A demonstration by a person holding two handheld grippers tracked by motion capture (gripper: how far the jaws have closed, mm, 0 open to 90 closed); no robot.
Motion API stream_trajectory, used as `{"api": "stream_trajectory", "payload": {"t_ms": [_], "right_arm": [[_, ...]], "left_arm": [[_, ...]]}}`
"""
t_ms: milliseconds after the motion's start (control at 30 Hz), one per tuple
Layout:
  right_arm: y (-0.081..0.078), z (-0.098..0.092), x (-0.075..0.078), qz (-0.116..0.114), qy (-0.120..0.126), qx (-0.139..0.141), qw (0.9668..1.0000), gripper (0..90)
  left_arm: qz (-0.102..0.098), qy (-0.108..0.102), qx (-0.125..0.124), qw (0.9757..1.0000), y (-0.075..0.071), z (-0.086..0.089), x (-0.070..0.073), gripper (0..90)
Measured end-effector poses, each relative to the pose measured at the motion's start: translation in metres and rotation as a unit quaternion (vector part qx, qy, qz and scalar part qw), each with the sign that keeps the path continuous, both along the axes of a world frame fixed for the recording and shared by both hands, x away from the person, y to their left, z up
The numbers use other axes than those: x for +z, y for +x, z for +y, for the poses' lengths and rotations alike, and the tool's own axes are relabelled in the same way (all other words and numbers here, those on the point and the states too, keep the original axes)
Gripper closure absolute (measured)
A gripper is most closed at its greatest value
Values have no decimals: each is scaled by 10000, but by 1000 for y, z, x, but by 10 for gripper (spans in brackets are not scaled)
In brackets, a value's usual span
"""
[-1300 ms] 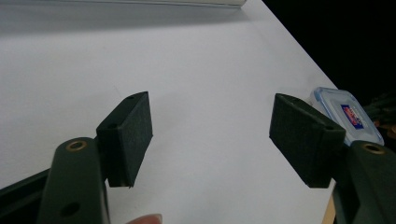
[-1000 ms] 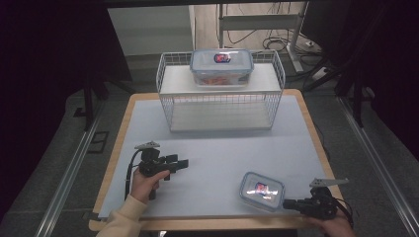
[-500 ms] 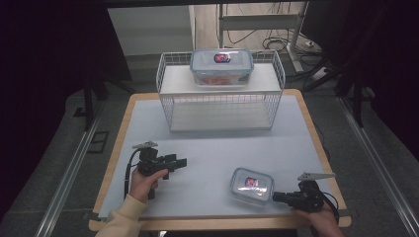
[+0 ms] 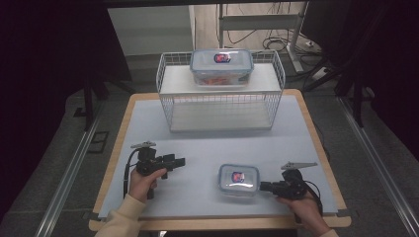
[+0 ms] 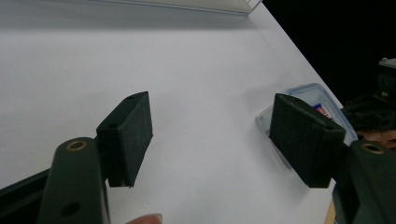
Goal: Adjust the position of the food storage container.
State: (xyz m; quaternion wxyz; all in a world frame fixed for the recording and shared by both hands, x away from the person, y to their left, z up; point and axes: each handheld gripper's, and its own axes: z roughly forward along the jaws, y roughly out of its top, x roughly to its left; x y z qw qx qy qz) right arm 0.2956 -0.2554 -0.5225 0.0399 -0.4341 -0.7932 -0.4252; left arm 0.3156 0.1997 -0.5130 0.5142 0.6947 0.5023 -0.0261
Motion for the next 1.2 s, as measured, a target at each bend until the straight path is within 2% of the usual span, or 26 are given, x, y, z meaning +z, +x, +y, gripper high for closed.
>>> {"api": "stream_trajectory", "payload": {"t_ms": [100,500,667,900,1200], "right_arm": [[9,17,-1,17,-31,88,10000,890],[24,48,-3,-24,-19,172,9998,891],[27,59,-4,-56,-29,303,9995,891],[26,57,-3,-90,34,287,9995,891],[20,44,3,-149,133,253,9995,886]], "left_arm": [[9,-16,20,10000,0,0,-1,298],[31,1,47,10000,1,3,-2,298],[30,17,49,10000,1,3,-2,297],[40,36,34,10000,1,2,-2,298],[34,52,-5,10000,-1,0,-1,295]]}}
